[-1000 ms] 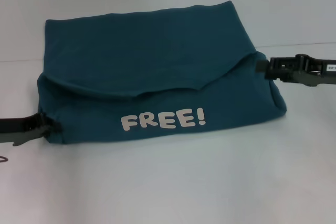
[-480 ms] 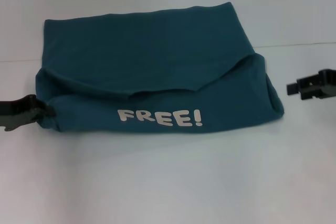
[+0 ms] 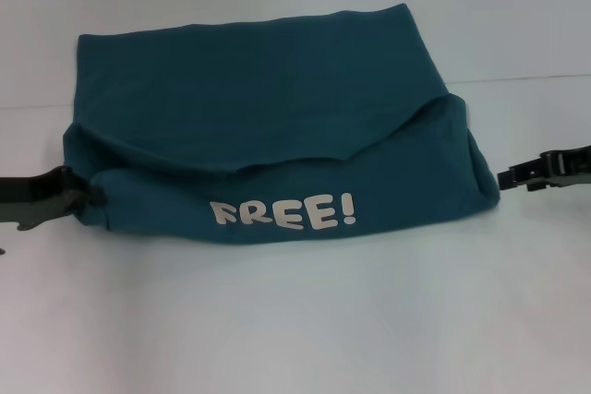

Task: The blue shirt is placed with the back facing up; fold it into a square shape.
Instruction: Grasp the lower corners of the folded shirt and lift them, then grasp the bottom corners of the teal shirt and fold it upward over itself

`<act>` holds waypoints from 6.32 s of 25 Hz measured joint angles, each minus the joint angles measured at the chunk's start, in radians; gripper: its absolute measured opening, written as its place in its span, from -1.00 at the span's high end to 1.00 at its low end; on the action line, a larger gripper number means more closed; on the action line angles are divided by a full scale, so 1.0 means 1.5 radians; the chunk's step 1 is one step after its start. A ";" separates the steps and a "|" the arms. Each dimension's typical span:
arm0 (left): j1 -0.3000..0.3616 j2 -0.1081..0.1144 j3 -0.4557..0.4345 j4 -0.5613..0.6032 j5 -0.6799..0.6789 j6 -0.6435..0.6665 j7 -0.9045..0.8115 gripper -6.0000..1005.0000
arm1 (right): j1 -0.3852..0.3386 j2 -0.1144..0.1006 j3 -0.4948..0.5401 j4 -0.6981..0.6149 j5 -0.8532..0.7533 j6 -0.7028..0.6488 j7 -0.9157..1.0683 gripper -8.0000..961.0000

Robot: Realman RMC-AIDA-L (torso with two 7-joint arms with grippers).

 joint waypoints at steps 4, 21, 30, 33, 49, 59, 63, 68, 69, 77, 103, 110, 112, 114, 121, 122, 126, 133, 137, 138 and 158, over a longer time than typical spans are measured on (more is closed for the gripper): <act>0.001 -0.005 0.000 -0.002 -0.001 -0.002 0.000 0.89 | 0.015 0.023 -0.020 0.012 -0.012 0.057 0.000 -0.21; 0.005 -0.014 0.001 -0.002 -0.006 0.001 0.003 0.89 | 0.057 0.067 -0.045 0.053 -0.088 0.164 0.030 -0.21; 0.006 -0.016 0.000 -0.002 -0.006 0.002 0.002 0.89 | 0.066 0.076 -0.061 0.077 -0.086 0.195 0.032 -0.13; 0.006 -0.017 0.001 -0.002 -0.006 0.002 0.002 0.89 | 0.064 0.077 -0.056 0.071 -0.073 0.189 0.033 -0.09; 0.006 -0.017 0.004 0.003 -0.001 0.020 0.000 0.89 | 0.066 0.067 -0.054 0.065 -0.067 0.152 0.044 0.87; 0.019 0.005 0.001 0.075 0.068 0.202 -0.013 0.89 | 0.059 0.049 -0.060 -0.057 -0.074 -0.144 0.107 0.92; 0.044 0.004 0.003 0.125 0.087 0.300 -0.010 0.89 | 0.058 0.050 -0.061 -0.068 -0.076 -0.242 0.112 0.92; 0.069 -0.002 0.003 0.157 0.134 0.389 -0.009 0.89 | 0.045 0.054 -0.063 -0.070 -0.076 -0.335 0.107 0.92; 0.075 -0.003 0.002 0.163 0.143 0.401 -0.009 0.89 | 0.040 0.055 -0.065 -0.073 -0.077 -0.349 0.107 0.92; 0.106 -0.007 -0.006 0.169 0.182 0.476 0.020 0.89 | -0.007 0.064 -0.087 -0.102 -0.072 -0.402 0.094 0.92; -0.061 0.079 -0.102 0.097 0.189 0.453 -0.021 0.89 | -0.006 0.010 0.187 -0.087 0.090 -0.268 0.062 0.92; -0.085 0.088 -0.103 0.053 0.186 0.362 -0.044 0.89 | -0.008 0.018 0.187 -0.063 0.135 -0.152 0.067 0.92; -0.087 0.088 -0.103 0.052 0.185 0.335 -0.052 0.89 | -0.006 0.021 0.184 -0.051 0.142 -0.120 0.067 0.92; -0.089 0.086 -0.103 0.052 0.184 0.309 -0.059 0.89 | -0.002 0.023 0.181 -0.039 0.147 -0.088 0.064 0.92; -0.095 0.075 -0.103 0.047 0.180 0.221 -0.070 0.89 | 0.006 0.050 0.178 -0.021 0.150 0.020 0.056 0.92; -0.095 0.073 -0.103 0.046 0.178 0.210 -0.070 0.89 | 0.007 0.055 0.178 -0.020 0.150 0.035 0.054 0.92; -0.095 0.071 -0.104 0.045 0.172 0.163 -0.076 0.89 | 0.011 0.064 0.169 -0.014 0.150 0.091 0.051 0.92; -0.097 0.056 -0.103 0.041 0.156 0.073 -0.079 0.89 | 0.028 0.076 0.113 0.024 0.150 0.226 0.047 0.91; -0.107 0.053 -0.097 0.015 0.159 0.028 -0.077 0.89 | 0.052 0.083 0.083 0.061 0.150 0.307 0.032 0.89; -0.110 0.052 -0.095 0.005 0.162 0.011 -0.075 0.89 | 0.057 0.085 0.076 0.066 0.150 0.322 0.030 0.89; -0.108 0.006 -0.046 -0.015 0.159 -0.160 -0.052 0.89 | 0.102 0.130 -0.019 0.127 0.149 0.604 0.015 0.83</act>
